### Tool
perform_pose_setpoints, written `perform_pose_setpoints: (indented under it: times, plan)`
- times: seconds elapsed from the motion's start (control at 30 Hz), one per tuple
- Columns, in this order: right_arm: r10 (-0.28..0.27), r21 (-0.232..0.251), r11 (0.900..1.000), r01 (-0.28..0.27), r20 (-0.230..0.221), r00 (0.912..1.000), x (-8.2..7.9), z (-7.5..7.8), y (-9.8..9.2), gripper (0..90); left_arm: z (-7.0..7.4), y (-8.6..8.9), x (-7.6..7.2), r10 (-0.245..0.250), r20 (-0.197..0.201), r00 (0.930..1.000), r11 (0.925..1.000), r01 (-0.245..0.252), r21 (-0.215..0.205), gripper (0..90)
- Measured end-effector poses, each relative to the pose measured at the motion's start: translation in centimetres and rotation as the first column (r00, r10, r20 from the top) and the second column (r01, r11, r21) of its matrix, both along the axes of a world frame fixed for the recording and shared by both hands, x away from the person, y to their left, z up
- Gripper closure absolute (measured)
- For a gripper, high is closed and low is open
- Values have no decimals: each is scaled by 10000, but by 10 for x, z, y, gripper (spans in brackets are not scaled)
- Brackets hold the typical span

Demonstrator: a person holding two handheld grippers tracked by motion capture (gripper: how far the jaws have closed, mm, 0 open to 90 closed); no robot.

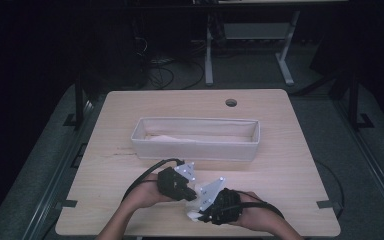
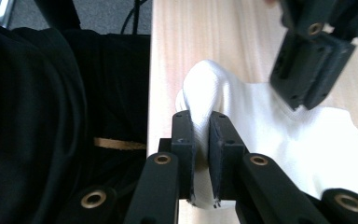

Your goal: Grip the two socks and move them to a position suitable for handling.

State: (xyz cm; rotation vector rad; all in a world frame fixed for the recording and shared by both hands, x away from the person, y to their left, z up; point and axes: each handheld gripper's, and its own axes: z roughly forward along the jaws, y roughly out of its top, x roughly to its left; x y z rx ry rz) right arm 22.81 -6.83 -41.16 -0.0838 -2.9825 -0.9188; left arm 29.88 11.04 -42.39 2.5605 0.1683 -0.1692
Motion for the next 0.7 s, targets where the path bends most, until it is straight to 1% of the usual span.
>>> perform_pose_setpoints:
  times: [0.07, 0.1, 0.2, 0.3, 0.33, 0.43, 0.63, 0.67, 0.7]
  plan:
    - [32, -29, 10000, -32, 24, 10000, -1, 1, 0, 815, -1, 0, 0, 20, 6, 10000, 10000, -20, 55, 823]
    - [97, 13, 10000, -97, 46, 9999, -5, 4, 1, 815, -3, -1, 0, -2, -8, 10000, 9999, 2, 134, 822]
    - [211, 118, 9997, -210, -97, 9997, -9, 7, 2, 815, -7, -4, -2, -98, -103, 9999, 9996, 100, 263, 822]
    - [257, 150, 9996, -255, -100, 9996, -10, 12, 2, 815, -13, -8, -4, -79, -212, 9997, 9991, 88, 414, 822]
    - [214, 142, 9997, -213, -86, 9997, -9, 13, 1, 815, -16, -9, -3, -152, -286, 9995, 9986, 166, 508, 822]
    - [21, 70, 10000, -21, -49, 10000, -1, 13, 0, 815, -17, -9, -2, -137, -387, 9992, 9987, 156, 488, 822]
    - [-274, -6, 9996, 274, -149, 9995, 15, 10, 0, 815, -17, -9, -1, -191, -463, 9987, 9985, 215, 504, 822]
    - [-278, -1, 9996, 278, -153, 9995, 17, 10, 0, 815, -16, -8, -1, -156, -462, 9988, 9989, 177, 441, 822]
    - [-324, -13, 9995, 323, -175, 9993, 19, 9, 1, 814, -15, -6, -1, -15, -461, 9989, 9995, 29, 308, 822]
